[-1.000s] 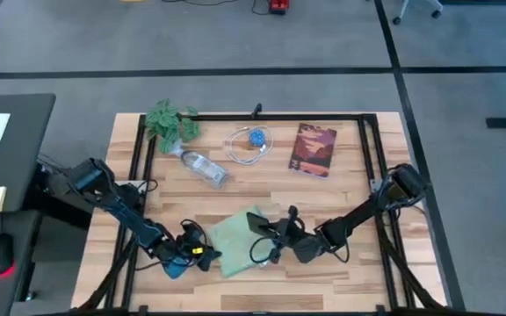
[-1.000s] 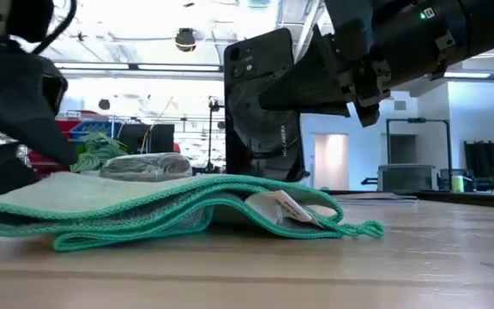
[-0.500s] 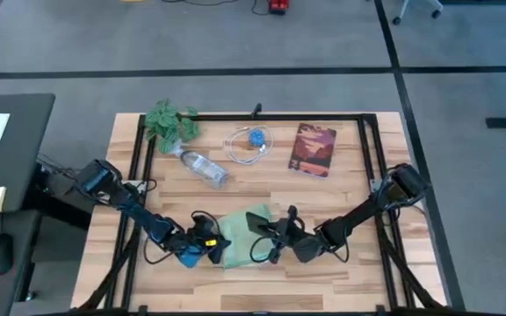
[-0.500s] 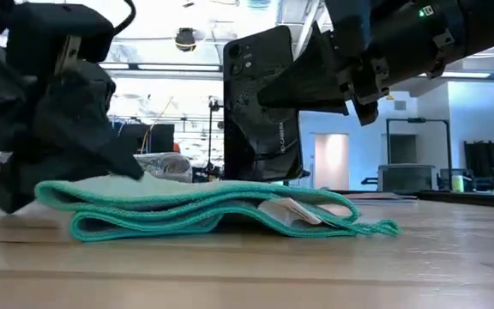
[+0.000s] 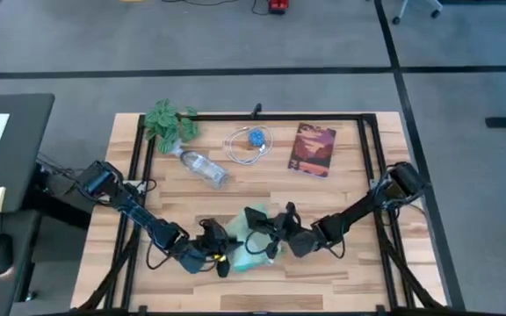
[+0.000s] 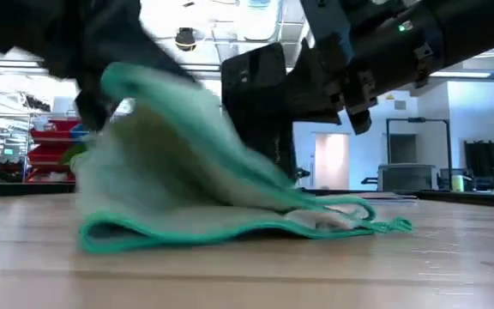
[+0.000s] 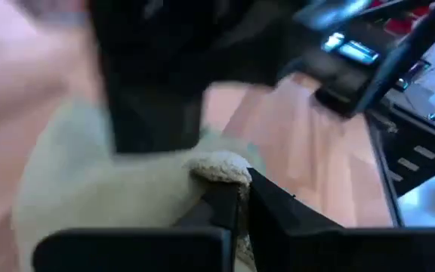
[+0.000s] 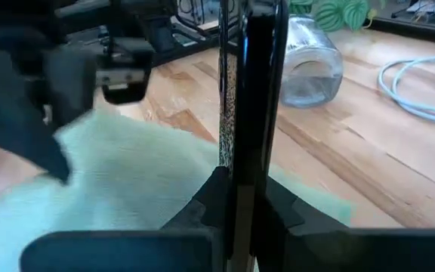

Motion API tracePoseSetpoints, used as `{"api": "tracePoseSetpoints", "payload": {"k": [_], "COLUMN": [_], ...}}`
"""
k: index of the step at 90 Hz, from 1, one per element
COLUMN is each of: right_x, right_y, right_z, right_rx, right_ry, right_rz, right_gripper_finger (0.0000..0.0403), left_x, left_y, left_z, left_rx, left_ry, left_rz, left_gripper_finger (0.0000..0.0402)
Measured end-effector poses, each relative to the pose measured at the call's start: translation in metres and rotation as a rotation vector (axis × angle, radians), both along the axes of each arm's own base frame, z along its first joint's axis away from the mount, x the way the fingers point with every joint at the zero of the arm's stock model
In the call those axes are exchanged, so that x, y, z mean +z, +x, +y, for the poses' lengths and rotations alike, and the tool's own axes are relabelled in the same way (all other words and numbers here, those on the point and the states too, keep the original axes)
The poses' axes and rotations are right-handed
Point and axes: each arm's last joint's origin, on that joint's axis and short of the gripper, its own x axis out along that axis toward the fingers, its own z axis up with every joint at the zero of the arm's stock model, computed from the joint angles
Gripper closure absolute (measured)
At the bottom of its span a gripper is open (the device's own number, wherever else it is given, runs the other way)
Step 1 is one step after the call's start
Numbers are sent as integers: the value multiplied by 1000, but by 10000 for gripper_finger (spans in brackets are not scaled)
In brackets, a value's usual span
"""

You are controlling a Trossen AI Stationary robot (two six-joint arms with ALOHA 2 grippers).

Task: Apply microfiber cloth
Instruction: Wipe the back and front of the black cellphone with the green microfiber cloth

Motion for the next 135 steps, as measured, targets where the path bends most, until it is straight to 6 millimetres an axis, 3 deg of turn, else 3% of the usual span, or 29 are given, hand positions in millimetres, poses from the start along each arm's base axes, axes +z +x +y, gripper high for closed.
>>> {"api": "tracePoseSetpoints", "payload": {"k": [32,46,75,90,114,135], "right_x": [2,3,6,10,17,19], "right_y": [2,2,4,5,6,7], "right_z": [1,0,1,2,3,4], "right_rx": [41,41,54,69,75,116], "right_ry": [35,38,43,67,93,71], "right_rz": [-19,-28,-63,-103,-160,-162], "right_gripper_finger": [386,386,386,386,386,386], "left_x": [12,6,-35,-32,-7,-14], "left_y": [19,24,24,23,36,34], "left_z": [14,21,11,8,-2,-3], "left_rx": [182,183,178,187,202,179], "left_ry": [400,405,392,406,659,611], "left_rz": [52,81,134,119,168,178], "left_gripper_finger": [402,402,402,401,401,401]}}
